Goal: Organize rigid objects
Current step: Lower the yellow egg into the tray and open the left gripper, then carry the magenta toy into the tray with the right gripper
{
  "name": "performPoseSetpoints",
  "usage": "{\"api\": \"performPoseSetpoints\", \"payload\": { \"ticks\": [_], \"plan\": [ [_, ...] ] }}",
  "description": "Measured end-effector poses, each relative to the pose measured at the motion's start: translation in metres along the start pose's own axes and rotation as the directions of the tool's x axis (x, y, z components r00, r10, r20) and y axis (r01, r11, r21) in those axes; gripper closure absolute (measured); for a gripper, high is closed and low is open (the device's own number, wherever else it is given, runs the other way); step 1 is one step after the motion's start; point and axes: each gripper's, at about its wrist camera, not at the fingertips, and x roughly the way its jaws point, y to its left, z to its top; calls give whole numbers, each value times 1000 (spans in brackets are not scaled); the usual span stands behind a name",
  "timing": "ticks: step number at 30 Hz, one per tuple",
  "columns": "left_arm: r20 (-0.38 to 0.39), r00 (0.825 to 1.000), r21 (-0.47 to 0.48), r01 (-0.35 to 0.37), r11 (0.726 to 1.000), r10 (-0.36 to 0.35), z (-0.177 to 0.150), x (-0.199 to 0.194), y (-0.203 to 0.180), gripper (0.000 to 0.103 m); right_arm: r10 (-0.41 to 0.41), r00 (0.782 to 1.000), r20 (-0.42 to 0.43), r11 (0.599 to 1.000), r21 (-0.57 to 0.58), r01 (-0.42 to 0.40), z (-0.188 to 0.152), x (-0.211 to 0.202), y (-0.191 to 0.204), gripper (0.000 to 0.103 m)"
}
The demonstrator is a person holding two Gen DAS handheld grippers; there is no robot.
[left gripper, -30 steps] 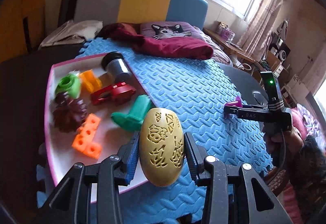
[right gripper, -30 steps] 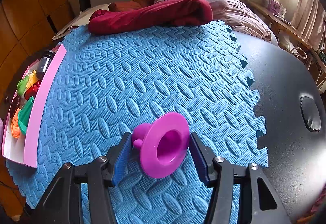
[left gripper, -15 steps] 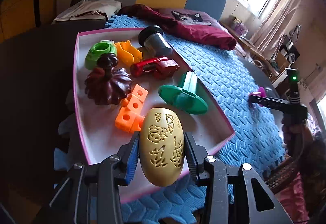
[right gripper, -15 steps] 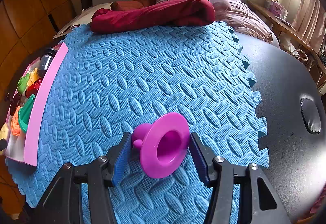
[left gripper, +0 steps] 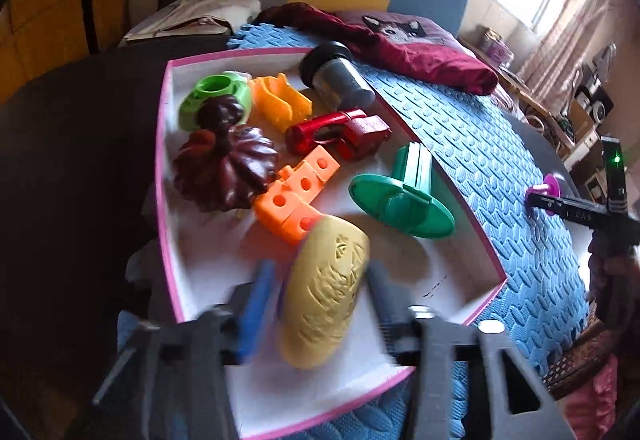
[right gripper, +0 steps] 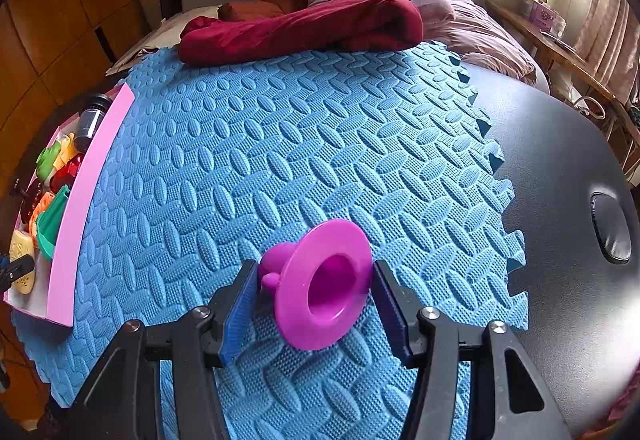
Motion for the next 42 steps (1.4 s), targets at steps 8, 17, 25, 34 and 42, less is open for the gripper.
{"api": "performPoseSetpoints", "payload": {
  "ticks": [8, 17, 25, 34, 42],
  "plan": [
    [90, 992, -14, -91, 996, 92, -6, -32, 5, 42, -11, 1000, 4, 1000, -13, 11, 0, -1, 2, 46],
    [116, 976, -61, -180, 982, 186, -11, -42, 5, 42, -23, 1000, 9, 999, -31, 24, 0, -2, 4, 46],
    [132, 974, -66, -176, 982, 184, -14, -47, 0, 42, -26, 1000, 9, 999, -38, 26, -1, -2, 7, 46],
    [123, 977, -80, -167, 983, 176, -18, -48, 5, 42, 17, 1000, 7, 997, -72, -17, -8, -6, 34, 46],
    [127, 976, -79, -167, 983, 176, -21, -52, 7, 39, 89, 996, 32, 993, -82, -86, -10, -14, 68, 46]
  ]
}}
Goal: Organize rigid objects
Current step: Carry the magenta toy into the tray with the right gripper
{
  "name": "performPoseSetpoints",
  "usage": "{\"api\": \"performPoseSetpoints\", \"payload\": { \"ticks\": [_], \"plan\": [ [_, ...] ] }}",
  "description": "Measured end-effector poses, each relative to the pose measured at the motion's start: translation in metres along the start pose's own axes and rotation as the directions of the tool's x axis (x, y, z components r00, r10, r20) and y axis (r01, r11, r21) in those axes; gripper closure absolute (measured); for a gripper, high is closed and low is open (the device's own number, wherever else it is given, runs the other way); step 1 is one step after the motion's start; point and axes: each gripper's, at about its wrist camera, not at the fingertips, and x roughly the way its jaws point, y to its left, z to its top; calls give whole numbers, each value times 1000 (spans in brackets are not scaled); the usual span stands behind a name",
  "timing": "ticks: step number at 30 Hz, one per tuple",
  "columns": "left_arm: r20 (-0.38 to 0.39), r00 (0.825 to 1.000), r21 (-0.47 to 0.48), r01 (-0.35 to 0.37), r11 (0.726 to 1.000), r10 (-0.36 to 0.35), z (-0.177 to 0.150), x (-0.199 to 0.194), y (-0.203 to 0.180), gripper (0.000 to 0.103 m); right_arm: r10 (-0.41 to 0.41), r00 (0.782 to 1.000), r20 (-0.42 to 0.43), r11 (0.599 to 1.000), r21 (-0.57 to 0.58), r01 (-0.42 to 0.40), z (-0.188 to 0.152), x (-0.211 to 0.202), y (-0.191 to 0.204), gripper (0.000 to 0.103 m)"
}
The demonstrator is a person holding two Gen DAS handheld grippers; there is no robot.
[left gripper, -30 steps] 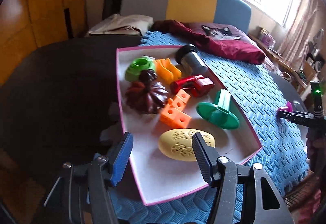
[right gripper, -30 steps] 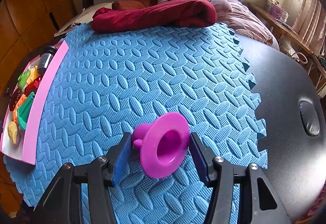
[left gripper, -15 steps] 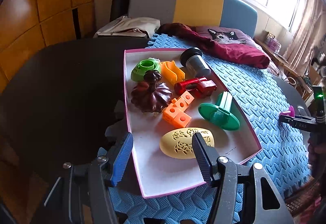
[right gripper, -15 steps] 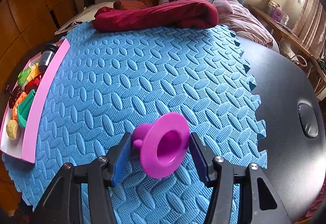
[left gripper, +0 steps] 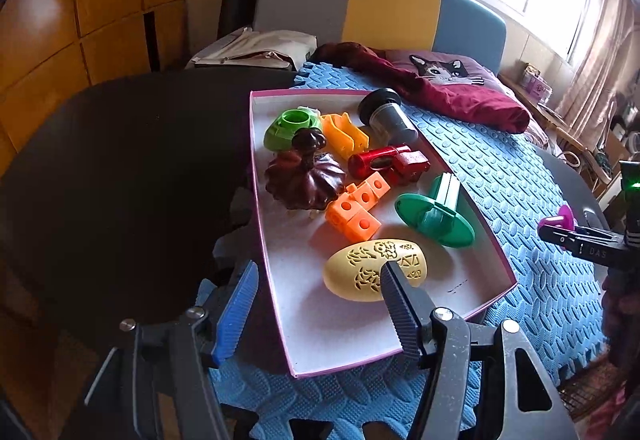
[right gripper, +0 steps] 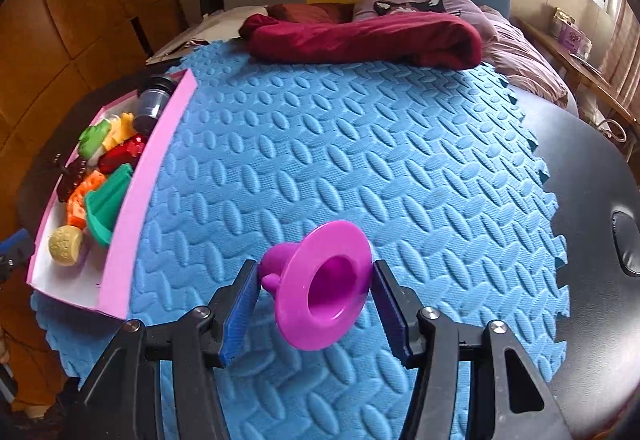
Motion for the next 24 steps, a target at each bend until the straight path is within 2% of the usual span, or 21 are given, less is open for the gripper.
{"api": "performPoseSetpoints", "payload": {
  "ticks": [10, 18, 22, 24],
  "plan": [
    [25, 999, -26, -23, 999, 24, 0, -8, 15, 39, 102, 993, 60, 995, -13, -101, 4, -11, 46, 46],
    [19, 998, -90, -66, 994, 68, -3, -8, 44, 39, 266, 959, 95, 956, -157, -249, 27, -21, 125, 46],
    [13, 997, -110, -75, 991, 77, -5, -7, 53, 39, 317, 945, 76, 928, -230, -293, 37, -13, 164, 46],
    [8, 997, -116, -74, 991, 75, -5, -6, 56, 39, 321, 945, 60, 917, -268, -294, 40, -4, 182, 46]
  ]
}}
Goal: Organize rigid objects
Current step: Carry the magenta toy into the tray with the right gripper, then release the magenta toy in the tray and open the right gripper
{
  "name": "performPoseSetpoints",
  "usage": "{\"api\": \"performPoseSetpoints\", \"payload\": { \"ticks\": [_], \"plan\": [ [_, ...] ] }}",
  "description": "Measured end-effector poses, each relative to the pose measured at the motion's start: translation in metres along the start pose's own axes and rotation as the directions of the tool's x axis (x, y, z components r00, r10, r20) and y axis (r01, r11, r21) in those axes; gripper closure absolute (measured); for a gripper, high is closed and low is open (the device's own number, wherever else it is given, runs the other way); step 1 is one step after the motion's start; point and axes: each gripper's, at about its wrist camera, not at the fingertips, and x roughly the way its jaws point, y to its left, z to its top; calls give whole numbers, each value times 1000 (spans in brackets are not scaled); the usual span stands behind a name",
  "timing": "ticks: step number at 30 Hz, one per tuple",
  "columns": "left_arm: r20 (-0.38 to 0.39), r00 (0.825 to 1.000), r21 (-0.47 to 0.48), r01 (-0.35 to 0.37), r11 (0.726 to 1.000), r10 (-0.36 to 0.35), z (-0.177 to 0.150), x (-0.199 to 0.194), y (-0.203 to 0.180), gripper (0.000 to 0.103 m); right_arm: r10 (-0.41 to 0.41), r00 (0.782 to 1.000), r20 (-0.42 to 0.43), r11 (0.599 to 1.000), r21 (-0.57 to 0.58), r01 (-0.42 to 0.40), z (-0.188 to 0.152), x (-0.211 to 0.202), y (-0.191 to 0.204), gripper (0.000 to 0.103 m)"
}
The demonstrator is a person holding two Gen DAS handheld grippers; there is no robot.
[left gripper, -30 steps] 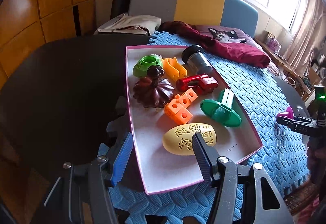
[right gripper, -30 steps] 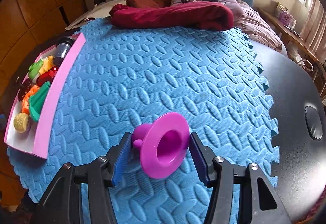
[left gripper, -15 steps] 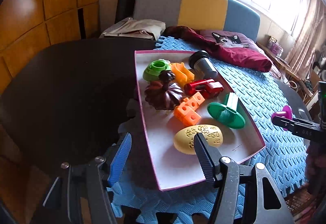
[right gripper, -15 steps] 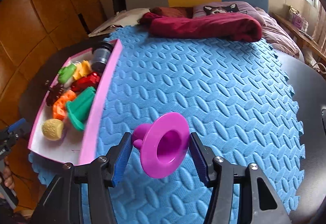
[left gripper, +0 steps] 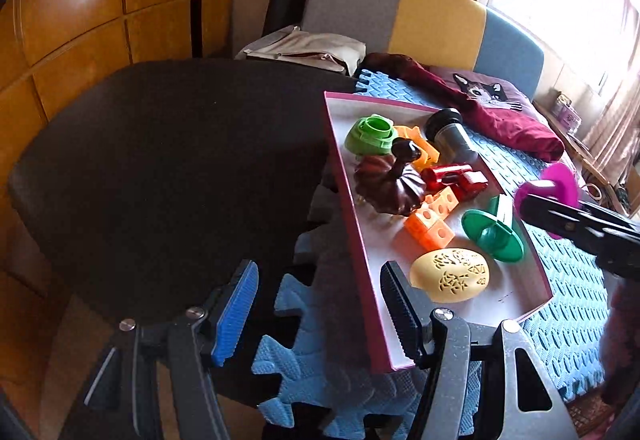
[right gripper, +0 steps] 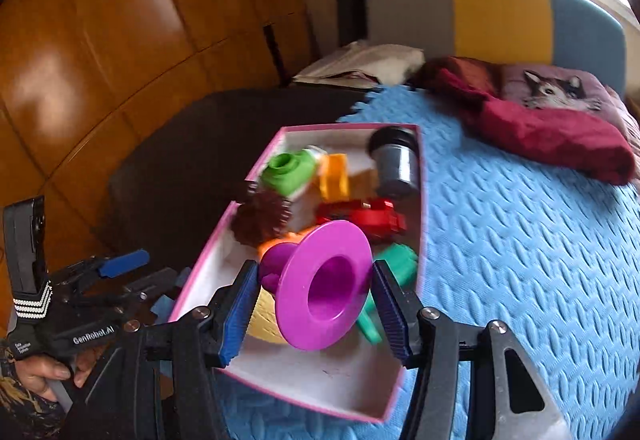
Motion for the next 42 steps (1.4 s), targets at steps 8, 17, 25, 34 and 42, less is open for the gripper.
{"api": "performPoseSetpoints", "payload": {
  "ticks": [8, 17, 25, 34, 42],
  "plan": [
    [-21, 1000, -8, 4, 1000, -4, -2, 8, 2, 39, -20, 999, -51, 997, -77, 16, 2, 46, 13, 45],
    [-15, 1000, -25, 7, 1000, -8, -1, 8, 6, 36, -17, 998, -58, 1000, -27, 15, 0, 41, 5, 35],
    [-1, 1000, -22, 3, 1000, -3, -1, 4, 5, 33, -49, 998, -46, 999, 11, 49, -2, 35, 1, 34],
    [18, 1000, -30, -20, 999, 20, 1, -2, 6, 30, -57, 998, -5, 996, 62, 58, -15, 18, -3, 34],
    [81, 995, -12, -55, 998, 56, 1, -17, -7, 12, -107, 992, 68, 991, 92, 100, -22, 2, 4, 34]
  ]
}}
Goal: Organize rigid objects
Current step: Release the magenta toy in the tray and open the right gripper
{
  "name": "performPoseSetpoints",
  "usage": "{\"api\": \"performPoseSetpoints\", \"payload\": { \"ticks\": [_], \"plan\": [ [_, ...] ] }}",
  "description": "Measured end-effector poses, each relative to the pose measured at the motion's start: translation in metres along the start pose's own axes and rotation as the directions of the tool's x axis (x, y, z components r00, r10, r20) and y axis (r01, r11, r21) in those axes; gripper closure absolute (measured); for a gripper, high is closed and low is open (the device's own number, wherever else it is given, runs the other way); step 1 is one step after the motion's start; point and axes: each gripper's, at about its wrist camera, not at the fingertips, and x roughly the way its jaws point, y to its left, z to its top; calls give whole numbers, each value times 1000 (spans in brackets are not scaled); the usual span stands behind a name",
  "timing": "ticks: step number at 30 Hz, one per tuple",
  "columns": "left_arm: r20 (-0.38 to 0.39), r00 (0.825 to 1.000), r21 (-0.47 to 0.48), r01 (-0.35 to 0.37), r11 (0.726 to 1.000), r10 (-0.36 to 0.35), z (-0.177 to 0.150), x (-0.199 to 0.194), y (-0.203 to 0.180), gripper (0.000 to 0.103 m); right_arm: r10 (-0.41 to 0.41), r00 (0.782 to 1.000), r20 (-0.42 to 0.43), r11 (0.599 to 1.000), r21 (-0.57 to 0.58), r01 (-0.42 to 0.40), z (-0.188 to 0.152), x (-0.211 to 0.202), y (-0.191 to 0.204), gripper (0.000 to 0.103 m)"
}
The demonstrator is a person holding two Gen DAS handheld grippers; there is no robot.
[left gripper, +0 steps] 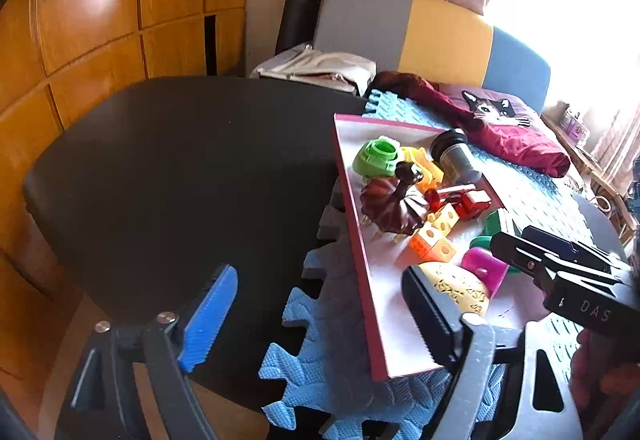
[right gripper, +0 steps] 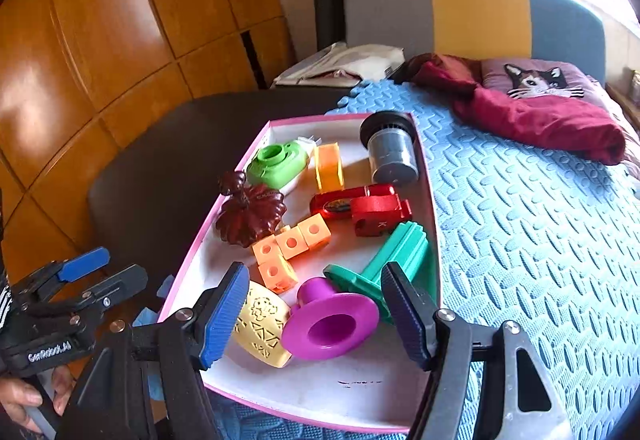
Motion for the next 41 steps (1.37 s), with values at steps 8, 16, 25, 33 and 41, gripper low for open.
{"api": "performPoseSetpoints", "payload": {
  "ticks": [8, 16, 25, 33, 41],
  "plan": [
    [75, 996, -4, -46, 999, 46, -1, -22, -10, 0, -84, 992, 90, 996, -2, 84, -7, -27, 12, 33],
    [88, 983, -37, -159, 987, 162, -3, -36, -19, 0, -142, 986, 90, 990, 1, 142, -24, -35, 12, 33],
    [120, 973, -32, -193, 981, 196, -6, -42, -25, 0, -152, 984, 94, 988, 38, 149, -29, -39, 6, 33],
    [114, 979, -39, -168, 985, 172, -7, -42, -28, 0, -159, 981, 114, 987, 24, 157, -27, -43, 9, 33],
    [111, 982, -35, -153, 988, 156, -8, -41, -27, 0, -158, 981, 116, 987, 11, 158, -27, -43, 11, 33]
  ]
}}
